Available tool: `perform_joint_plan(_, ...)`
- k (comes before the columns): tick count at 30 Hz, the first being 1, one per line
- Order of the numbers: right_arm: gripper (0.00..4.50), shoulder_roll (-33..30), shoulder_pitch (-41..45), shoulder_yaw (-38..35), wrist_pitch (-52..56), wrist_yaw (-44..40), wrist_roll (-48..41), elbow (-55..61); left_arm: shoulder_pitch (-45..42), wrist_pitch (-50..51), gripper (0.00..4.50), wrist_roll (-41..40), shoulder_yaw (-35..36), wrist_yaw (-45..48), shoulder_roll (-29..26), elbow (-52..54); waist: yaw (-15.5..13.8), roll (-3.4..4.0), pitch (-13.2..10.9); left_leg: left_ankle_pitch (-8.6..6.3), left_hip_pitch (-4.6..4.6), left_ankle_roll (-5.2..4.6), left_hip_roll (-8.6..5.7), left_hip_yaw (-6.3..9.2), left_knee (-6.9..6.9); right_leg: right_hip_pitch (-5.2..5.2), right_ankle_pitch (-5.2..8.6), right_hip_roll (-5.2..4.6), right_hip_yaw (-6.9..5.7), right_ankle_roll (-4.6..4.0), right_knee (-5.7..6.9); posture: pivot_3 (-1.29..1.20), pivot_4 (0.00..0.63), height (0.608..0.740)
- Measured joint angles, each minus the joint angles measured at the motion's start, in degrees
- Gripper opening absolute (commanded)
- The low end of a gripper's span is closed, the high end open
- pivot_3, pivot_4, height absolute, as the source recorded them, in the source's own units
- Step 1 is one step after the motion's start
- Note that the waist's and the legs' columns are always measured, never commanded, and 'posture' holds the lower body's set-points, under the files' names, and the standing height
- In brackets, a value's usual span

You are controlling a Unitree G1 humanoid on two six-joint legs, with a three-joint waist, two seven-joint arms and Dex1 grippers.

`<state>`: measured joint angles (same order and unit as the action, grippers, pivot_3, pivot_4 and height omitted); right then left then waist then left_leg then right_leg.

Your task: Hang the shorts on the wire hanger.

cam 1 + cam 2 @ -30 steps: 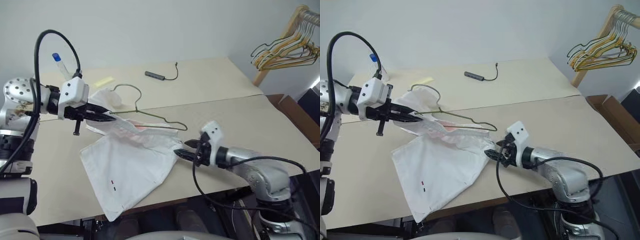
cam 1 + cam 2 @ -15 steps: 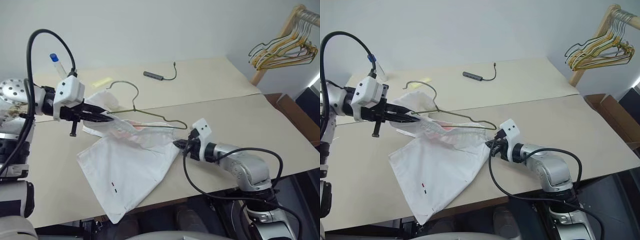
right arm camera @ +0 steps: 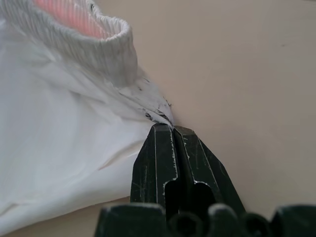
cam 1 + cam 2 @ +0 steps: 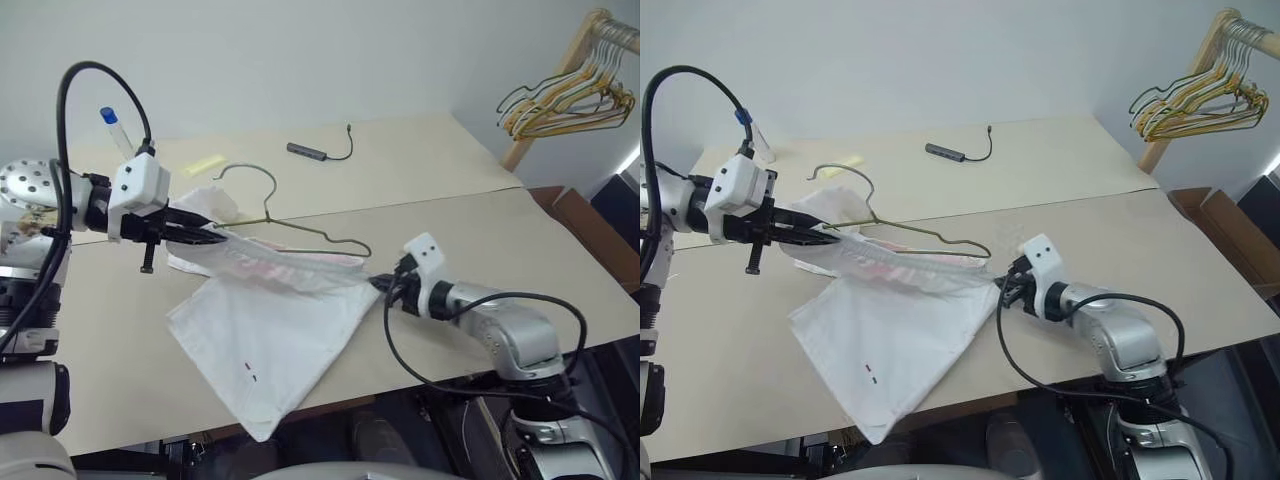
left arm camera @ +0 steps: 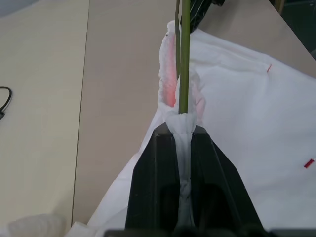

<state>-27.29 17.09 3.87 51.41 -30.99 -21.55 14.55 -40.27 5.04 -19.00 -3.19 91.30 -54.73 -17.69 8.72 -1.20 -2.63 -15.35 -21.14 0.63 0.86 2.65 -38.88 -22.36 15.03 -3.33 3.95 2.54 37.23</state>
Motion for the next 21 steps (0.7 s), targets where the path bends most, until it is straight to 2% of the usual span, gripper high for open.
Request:
perform_joint_plan(13, 0.05, -2.9, 0.2, -0.7, -2.6, -0.4, 0.0, -0.5, 0.0, -3.0, 0.00, 2.5, -0.2, -0.9, 0.2, -3.2, 0.2, 0.00, 0.0, 0.00, 0.00, 0.00, 0.00, -0.01, 0.00, 0.00, 0.00, 0.00, 0.00, 0.00, 0.00, -0.15, 0.000, 0.740)
perform_joint_plan(21, 0.05, -7.5, 0.3, -0.8, -5.4, -1.1, 0.4, 4.0, 0.0, -6.4, 0.00, 5.9, -1.6, -1.4, 0.3, -4.9, 0.2, 0.00, 0.0, 0.00, -0.01, 0.00, 0.00, -0.01, 0.00, 0.00, 0.00, -0.01, 0.00, 0.00, -0.01, -0.16, 0.000, 0.740)
